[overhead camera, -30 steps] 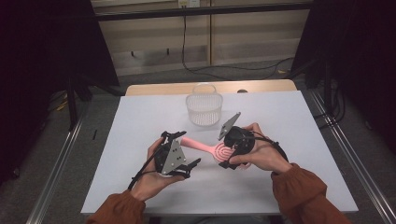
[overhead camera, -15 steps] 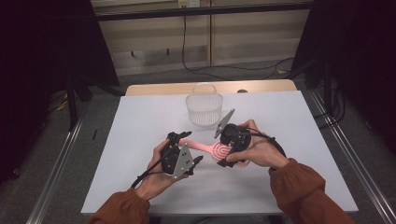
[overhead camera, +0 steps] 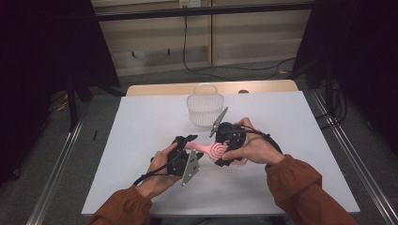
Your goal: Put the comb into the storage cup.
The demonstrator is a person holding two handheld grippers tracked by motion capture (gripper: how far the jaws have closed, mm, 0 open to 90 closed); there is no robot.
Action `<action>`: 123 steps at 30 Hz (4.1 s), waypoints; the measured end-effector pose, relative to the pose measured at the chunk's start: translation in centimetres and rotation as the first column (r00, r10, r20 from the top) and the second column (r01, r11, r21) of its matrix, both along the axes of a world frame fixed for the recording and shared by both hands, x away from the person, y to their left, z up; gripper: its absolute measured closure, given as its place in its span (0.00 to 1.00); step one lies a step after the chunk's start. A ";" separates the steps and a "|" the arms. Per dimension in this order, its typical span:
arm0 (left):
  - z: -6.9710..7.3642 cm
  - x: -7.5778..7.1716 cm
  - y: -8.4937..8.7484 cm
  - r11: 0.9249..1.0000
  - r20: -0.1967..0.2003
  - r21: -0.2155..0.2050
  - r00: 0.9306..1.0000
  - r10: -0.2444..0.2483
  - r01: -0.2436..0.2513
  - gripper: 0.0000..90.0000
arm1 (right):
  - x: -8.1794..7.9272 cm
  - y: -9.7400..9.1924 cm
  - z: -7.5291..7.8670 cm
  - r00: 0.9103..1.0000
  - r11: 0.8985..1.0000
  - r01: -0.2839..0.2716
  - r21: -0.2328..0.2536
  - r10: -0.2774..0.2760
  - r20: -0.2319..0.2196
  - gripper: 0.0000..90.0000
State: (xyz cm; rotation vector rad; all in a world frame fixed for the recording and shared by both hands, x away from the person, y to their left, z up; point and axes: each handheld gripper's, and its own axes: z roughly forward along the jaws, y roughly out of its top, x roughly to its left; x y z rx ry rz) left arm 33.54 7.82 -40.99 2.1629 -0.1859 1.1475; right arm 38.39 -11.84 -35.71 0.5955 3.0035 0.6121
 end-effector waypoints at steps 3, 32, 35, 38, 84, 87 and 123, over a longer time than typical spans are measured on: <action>0.0 -0.1 -0.2 1.000 0.036 0.014 0.999 -0.005 0.005 0.43 | 0.1 0.2 0.1 1.000 1.000 0.005 -0.004 -0.005 -0.005 0.22; -2.2 -0.9 -2.4 0.989 0.145 0.140 0.989 0.036 -0.056 0.82 | 0.8 1.2 -0.1 0.999 1.000 0.019 -0.004 -0.020 -0.049 0.22; -2.2 -1.0 -2.5 0.987 0.153 0.151 0.988 0.032 -0.056 0.82 | 0.8 1.2 -0.2 0.998 0.999 0.032 -0.002 -0.032 -0.057 0.22; -2.3 -1.1 -2.5 0.988 0.145 0.147 0.989 0.030 -0.051 0.82 | 0.9 1.2 -0.3 0.998 1.000 0.031 0.000 -0.031 -0.062 0.22; -2.3 0.2 -1.9 0.996 -0.023 0.056 0.997 0.067 -0.066 0.90 | 0.6 0.1 1.4 0.998 0.996 0.022 0.091 -0.027 0.051 0.05; -2.3 0.4 -1.8 0.996 -0.048 0.049 0.996 0.073 -0.070 0.90 | 0.3 -0.1 1.5 0.997 0.995 0.009 0.095 -0.016 0.077 0.07; -0.7 2.7 1.9 0.973 -0.240 -0.150 0.961 0.135 -0.174 0.90 | -1.9 -5.8 1.7 0.940 0.906 0.156 0.392 -0.258 0.221 0.06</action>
